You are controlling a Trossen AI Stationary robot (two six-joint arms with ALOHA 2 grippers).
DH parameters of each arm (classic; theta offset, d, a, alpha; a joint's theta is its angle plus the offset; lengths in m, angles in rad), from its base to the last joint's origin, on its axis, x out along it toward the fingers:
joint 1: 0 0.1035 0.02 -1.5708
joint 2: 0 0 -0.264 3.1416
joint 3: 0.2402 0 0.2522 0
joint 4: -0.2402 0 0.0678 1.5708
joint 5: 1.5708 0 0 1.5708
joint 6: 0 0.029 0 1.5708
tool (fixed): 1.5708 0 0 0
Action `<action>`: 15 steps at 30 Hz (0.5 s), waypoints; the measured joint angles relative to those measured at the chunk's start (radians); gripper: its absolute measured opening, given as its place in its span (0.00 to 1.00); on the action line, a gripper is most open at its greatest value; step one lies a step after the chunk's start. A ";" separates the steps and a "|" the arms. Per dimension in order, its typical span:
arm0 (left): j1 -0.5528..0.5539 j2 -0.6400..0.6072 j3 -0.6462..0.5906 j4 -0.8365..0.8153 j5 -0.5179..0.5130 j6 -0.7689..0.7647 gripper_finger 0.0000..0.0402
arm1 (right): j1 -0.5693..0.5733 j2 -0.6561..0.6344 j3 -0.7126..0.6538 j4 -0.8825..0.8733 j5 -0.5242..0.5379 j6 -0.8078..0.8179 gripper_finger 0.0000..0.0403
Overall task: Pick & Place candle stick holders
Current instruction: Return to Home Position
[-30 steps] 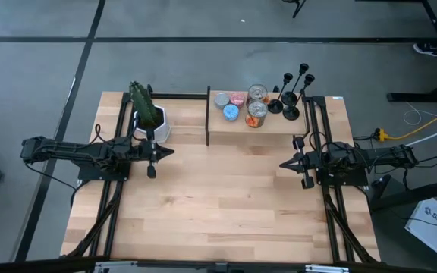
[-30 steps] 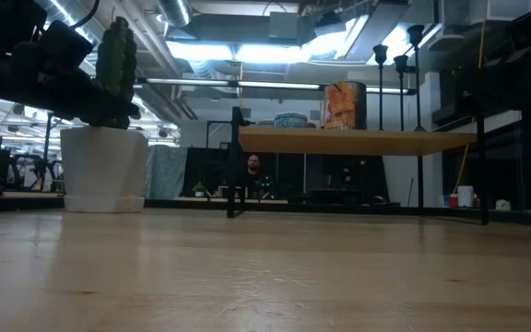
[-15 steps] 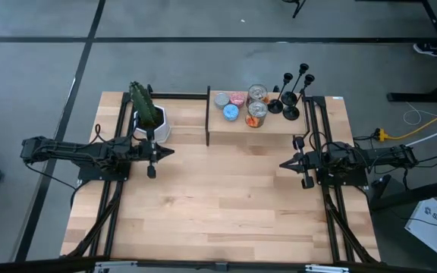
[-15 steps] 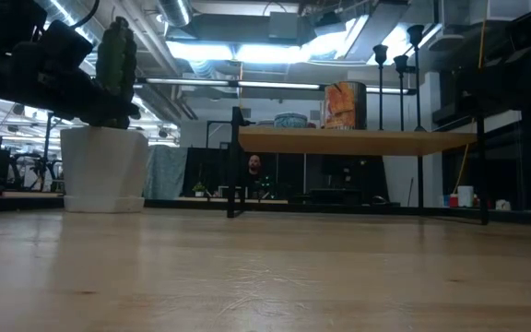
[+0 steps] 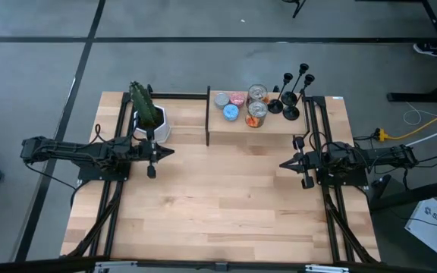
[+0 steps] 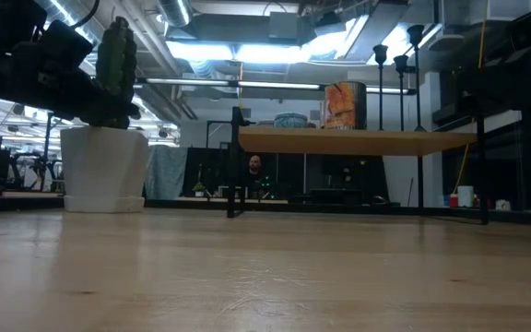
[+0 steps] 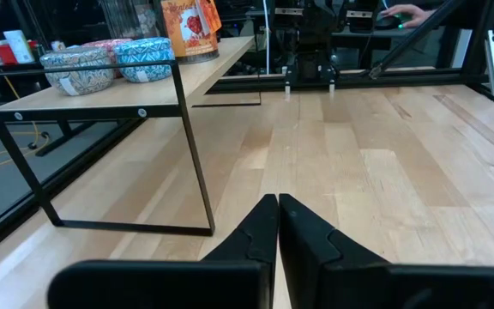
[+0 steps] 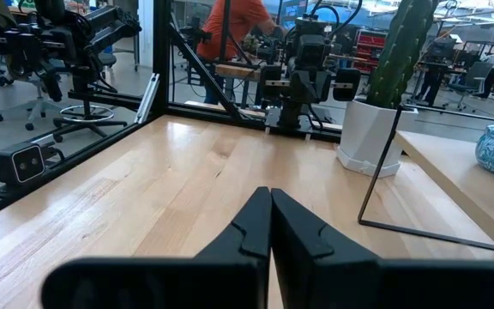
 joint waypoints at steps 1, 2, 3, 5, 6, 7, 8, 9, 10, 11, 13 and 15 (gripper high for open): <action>0.000 0.000 0.000 0.000 0.000 0.000 0.01 | 0.000 0.000 0.000 0.000 0.000 0.000 0.03; 0.000 0.000 0.000 0.000 0.000 0.000 0.01 | 0.000 0.000 0.000 0.000 0.000 0.000 0.03; 0.000 0.000 0.000 0.000 0.000 0.000 0.01 | 0.000 0.000 0.000 0.000 0.000 0.000 0.03; 0.000 0.000 0.000 0.000 0.000 0.000 0.02 | 0.000 0.000 0.000 0.000 0.000 0.000 0.03; 0.000 0.000 0.000 0.000 0.000 0.000 0.02 | 0.000 0.000 0.000 0.000 0.000 0.000 0.03; 0.000 0.000 0.000 0.000 0.000 0.000 0.02 | 0.000 0.000 0.000 0.000 0.000 0.000 0.03; 0.000 0.000 0.000 0.000 0.000 0.000 0.03 | 0.000 0.000 0.000 0.000 0.000 0.000 0.03; 0.000 0.000 0.000 0.000 0.000 0.000 0.03 | 0.000 0.000 0.000 0.000 0.000 0.000 0.03; 0.000 0.000 0.000 0.000 0.000 0.000 0.03 | 0.000 0.000 0.000 0.000 0.000 0.000 0.03; 0.000 0.000 0.000 0.000 0.000 0.000 0.03 | 0.000 0.000 0.000 0.000 0.000 0.000 0.03; 0.000 0.000 0.000 0.000 0.000 0.000 0.03 | 0.000 0.000 0.000 0.000 0.000 0.000 0.03; 0.000 0.000 0.000 0.000 0.000 0.000 0.03 | 0.000 0.000 0.000 0.000 0.000 0.000 0.03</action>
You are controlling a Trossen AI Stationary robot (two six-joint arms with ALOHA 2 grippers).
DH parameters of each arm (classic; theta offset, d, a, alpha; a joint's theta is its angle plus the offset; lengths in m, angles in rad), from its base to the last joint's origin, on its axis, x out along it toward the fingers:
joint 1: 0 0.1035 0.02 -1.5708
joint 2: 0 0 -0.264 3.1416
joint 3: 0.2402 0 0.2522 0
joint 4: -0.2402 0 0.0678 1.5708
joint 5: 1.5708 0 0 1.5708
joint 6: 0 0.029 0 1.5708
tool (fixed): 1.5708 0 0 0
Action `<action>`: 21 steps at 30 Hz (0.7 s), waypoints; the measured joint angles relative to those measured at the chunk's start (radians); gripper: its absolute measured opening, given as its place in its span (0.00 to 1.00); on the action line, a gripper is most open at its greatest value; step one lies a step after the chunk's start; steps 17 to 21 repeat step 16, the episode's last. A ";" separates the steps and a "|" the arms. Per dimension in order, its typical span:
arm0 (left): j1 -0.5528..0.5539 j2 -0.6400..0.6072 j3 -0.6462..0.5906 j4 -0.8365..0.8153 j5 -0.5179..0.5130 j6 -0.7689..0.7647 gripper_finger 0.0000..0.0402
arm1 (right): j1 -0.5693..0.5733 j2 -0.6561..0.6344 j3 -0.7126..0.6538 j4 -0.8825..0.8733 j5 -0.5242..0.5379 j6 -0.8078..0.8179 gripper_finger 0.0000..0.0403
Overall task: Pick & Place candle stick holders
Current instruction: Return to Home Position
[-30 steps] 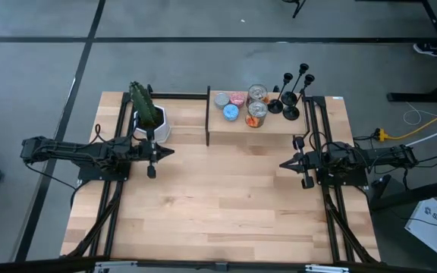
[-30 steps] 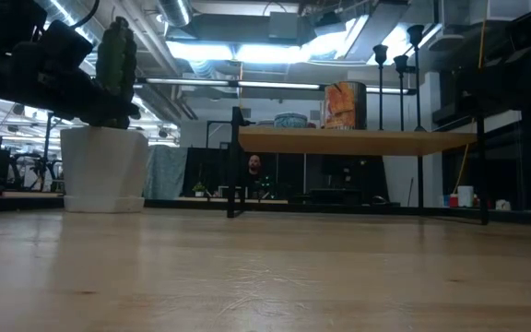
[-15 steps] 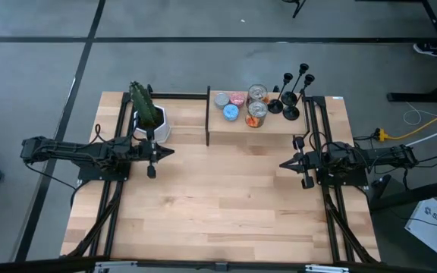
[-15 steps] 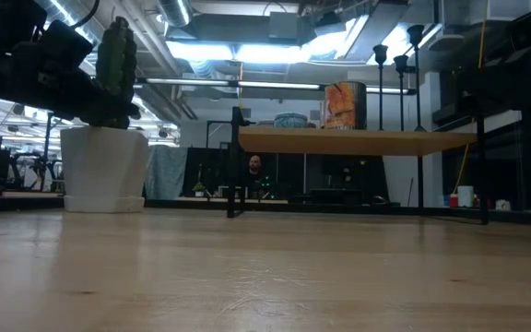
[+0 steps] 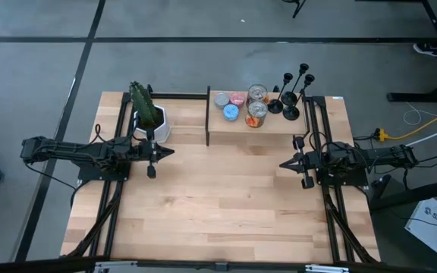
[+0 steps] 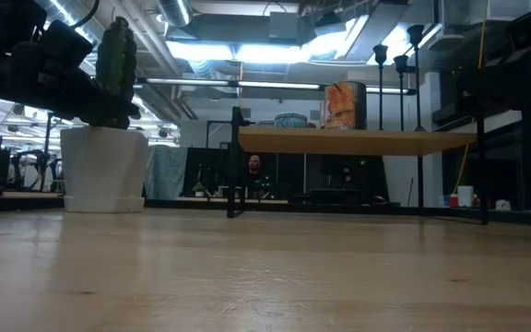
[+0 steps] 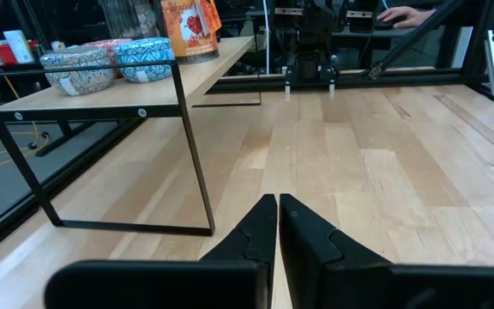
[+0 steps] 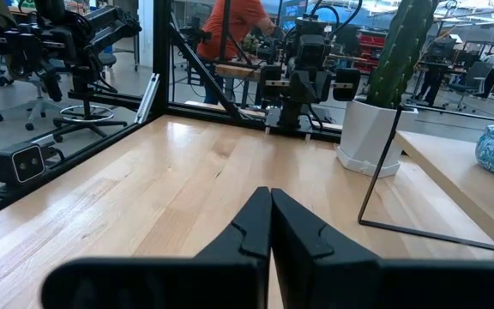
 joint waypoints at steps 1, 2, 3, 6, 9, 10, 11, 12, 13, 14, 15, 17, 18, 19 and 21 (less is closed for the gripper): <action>0.000 0.000 0.000 0.000 0.000 0.000 0.03 | 0.000 0.000 0.000 0.000 0.000 0.000 0.03; 0.000 0.000 0.000 0.000 0.000 0.000 0.02 | 0.000 0.000 0.000 0.000 0.000 0.000 0.03; 0.000 0.000 0.000 0.000 0.000 0.000 0.02 | 0.000 0.000 0.000 0.000 0.000 0.000 0.03; 0.000 0.000 0.000 0.000 0.000 0.000 0.02 | 0.000 0.000 0.000 0.000 0.000 0.000 0.03; 0.000 0.000 0.000 0.000 0.000 0.000 0.03 | 0.000 0.000 0.000 0.000 0.000 0.000 0.03; 0.000 0.000 0.000 0.000 0.000 0.000 0.03 | 0.000 0.000 0.000 0.000 0.000 0.000 0.03; 0.000 0.000 0.000 0.000 0.000 0.000 0.03 | 0.000 0.000 0.000 0.000 0.000 0.000 0.03; 0.000 0.000 0.000 0.000 0.000 0.000 0.03 | 0.000 0.000 0.000 0.000 0.000 0.000 0.03; 0.000 0.000 0.000 0.000 0.000 0.000 0.03 | 0.000 0.000 0.000 0.000 0.000 0.000 0.03; 0.000 0.000 0.000 0.000 0.000 0.000 0.03 | 0.000 0.000 0.000 0.000 0.000 0.000 0.03; 0.000 0.000 0.000 0.000 0.000 0.000 0.03 | 0.000 0.000 0.000 0.000 0.000 0.000 0.03; 0.000 0.000 0.000 0.000 0.000 0.000 0.02 | 0.000 0.000 0.000 0.000 0.000 0.000 0.03; 0.000 0.000 0.000 0.000 0.000 0.000 0.02 | 0.000 0.000 0.000 0.000 0.000 0.000 0.03; 0.000 0.000 0.000 0.000 0.000 0.000 0.02 | 0.000 0.000 0.000 0.000 0.000 0.000 0.03; 0.000 0.000 0.000 0.000 0.000 0.000 0.02 | 0.000 0.000 0.000 0.000 0.000 0.000 0.03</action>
